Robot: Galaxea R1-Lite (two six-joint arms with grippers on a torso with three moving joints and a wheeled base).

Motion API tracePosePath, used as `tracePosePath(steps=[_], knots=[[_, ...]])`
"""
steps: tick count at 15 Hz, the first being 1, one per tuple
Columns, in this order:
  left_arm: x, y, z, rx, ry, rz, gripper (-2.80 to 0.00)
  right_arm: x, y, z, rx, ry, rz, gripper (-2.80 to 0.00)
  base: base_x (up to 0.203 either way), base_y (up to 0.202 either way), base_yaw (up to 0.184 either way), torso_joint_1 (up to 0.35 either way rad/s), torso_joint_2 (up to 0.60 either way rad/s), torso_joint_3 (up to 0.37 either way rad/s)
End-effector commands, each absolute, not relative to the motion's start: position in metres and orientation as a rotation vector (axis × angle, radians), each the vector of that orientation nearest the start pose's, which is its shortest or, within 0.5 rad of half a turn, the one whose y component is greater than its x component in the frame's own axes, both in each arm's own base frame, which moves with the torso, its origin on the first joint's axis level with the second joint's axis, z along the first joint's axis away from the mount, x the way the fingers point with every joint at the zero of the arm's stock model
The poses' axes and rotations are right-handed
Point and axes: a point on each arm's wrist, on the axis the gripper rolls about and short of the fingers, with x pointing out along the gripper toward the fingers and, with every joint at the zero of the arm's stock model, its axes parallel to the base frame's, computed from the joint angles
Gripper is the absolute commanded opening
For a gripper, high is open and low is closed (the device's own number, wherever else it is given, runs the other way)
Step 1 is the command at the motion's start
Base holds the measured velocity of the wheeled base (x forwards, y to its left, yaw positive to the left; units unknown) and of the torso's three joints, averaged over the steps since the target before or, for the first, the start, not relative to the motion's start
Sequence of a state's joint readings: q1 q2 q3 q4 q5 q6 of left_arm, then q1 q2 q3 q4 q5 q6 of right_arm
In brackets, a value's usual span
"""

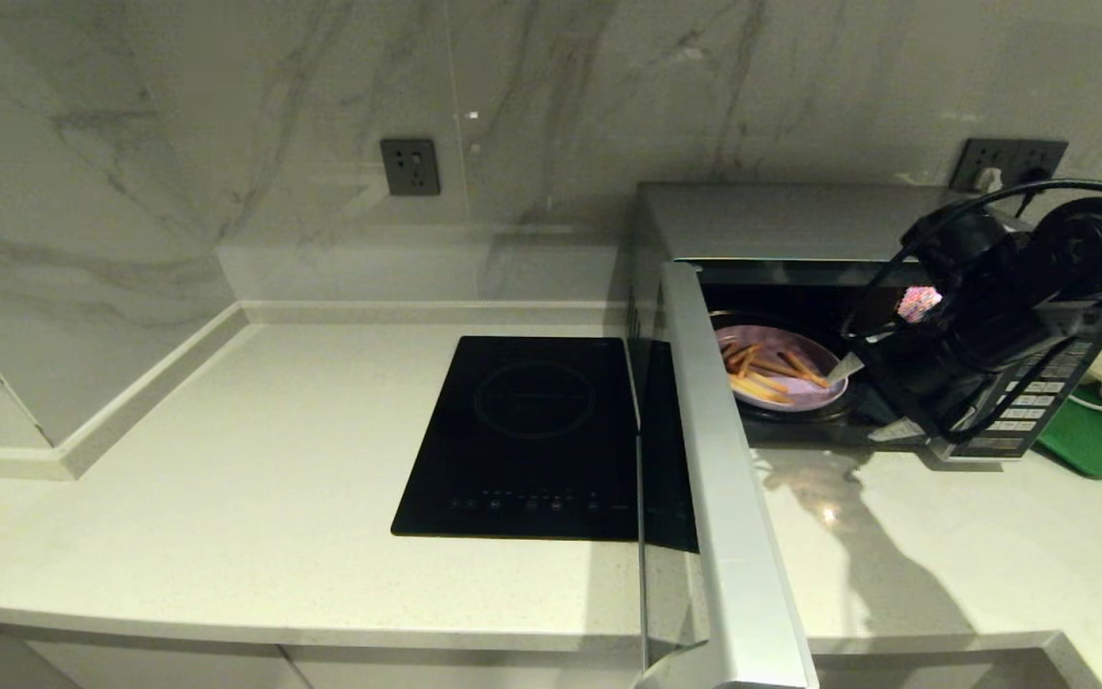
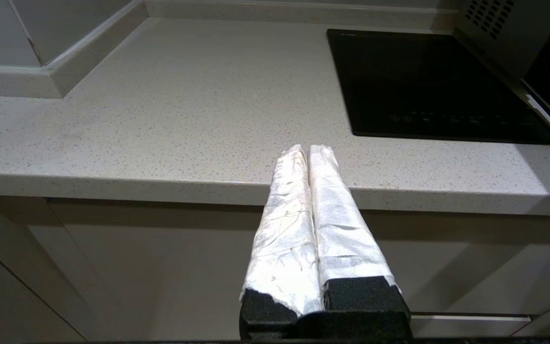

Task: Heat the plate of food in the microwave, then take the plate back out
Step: Take the plate out of the microwave

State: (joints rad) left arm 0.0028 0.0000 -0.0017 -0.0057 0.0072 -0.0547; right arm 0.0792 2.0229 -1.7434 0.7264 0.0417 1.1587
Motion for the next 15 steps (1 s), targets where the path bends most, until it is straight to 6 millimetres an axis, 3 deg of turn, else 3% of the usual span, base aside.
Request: tracePosePath(steps=[1,15], knots=[[-0.023,0.000,0.077,-0.055,-0.008,0.011,-2.80,0.384,0.028,0.189,1.034,0.988,-0.521,0.00,0.000,0.000,0.000,0.000,0.00,0.000],[-0.023,0.000,0.077,-0.055,-0.008,0.011,-2.80,0.407,0.036,0.159,1.052,1.022,-0.456,0.00,0.000,0.000,0.000,0.000,0.00,0.000]])
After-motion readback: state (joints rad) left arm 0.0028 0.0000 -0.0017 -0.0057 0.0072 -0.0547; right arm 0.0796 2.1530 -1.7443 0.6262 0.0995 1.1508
